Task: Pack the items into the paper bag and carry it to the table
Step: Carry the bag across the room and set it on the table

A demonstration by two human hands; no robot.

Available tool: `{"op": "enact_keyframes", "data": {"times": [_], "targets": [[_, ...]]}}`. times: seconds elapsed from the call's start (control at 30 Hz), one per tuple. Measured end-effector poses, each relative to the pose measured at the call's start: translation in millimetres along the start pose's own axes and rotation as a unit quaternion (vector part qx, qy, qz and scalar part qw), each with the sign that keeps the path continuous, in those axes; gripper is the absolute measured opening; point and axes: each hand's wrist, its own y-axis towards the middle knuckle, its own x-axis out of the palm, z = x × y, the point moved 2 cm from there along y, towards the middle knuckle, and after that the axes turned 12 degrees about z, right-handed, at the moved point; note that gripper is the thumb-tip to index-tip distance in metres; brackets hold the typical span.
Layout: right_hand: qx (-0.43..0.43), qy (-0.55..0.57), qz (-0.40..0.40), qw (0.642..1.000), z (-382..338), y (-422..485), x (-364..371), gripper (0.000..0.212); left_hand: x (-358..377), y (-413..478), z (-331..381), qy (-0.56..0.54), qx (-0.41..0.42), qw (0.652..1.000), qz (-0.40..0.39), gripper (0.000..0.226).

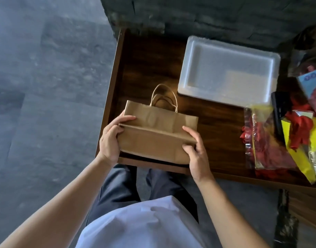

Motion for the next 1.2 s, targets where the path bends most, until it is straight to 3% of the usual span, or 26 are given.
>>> {"op": "enact_keyframes", "data": {"times": [0.2,0.37,0.5,0.6,0.8,0.9,1.0,1.2], "targets": [[0.042,0.065,0.036,0.996,-1.1,-1.5,9.5,0.043,2.2,-2.7,-8.8,0.001,-0.003,1.000,0.009,0.047],[0.001,0.045,0.033,0.998,-25.2,-13.3,12.8,0.041,-6.0,-7.7,3.9,-0.028,-0.007,0.999,0.020,0.045],[-0.046,0.038,0.021,0.998,-62.5,-29.7,31.5,0.040,-37.7,-24.6,38.9,-0.089,0.040,0.995,0.027,0.045],[-0.085,0.030,-0.038,0.995,-97.0,-59.3,80.3,0.039,-102.4,-51.5,65.8,-0.145,0.073,0.983,0.083,0.044],[-0.125,0.022,-0.200,0.972,-124.0,-193.8,258.3,0.039,-325.9,-165.2,61.0,-0.227,0.090,0.933,0.263,0.042],[-0.130,-0.002,-0.308,0.943,-106.2,-306.3,364.5,0.040,-456.1,-261.7,27.2,-0.269,0.086,0.878,0.387,0.041],[-0.102,-0.018,-0.436,0.894,-75.7,-430.9,455.2,0.041,-563.8,-372.2,-19.8,-0.286,0.082,0.798,0.525,0.042],[-0.083,-0.086,-0.701,0.703,-11.3,-683.3,557.2,0.039,-666.3,-601.9,-128.7,-0.329,0.081,0.584,0.738,0.045]]}}
